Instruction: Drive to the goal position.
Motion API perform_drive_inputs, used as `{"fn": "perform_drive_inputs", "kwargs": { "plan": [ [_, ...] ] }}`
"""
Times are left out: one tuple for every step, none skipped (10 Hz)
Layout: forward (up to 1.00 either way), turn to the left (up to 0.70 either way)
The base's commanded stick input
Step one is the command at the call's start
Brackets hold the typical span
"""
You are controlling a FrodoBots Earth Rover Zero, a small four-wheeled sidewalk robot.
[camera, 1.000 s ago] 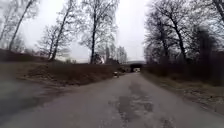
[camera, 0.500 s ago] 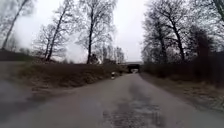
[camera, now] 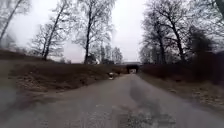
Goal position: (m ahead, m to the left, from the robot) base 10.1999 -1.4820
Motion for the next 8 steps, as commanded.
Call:
{"fn": "perform_drive_inputs", "kwargs": {
  "plan": [
    [1.00,0.00],
    [1.00,0.00],
    [1.00,0.00],
    [1.00,0.00],
    [1.00,0.00],
    [1.00,0.00],
    [1.00,0.00],
    [1.00,0.00]
  ]
}}
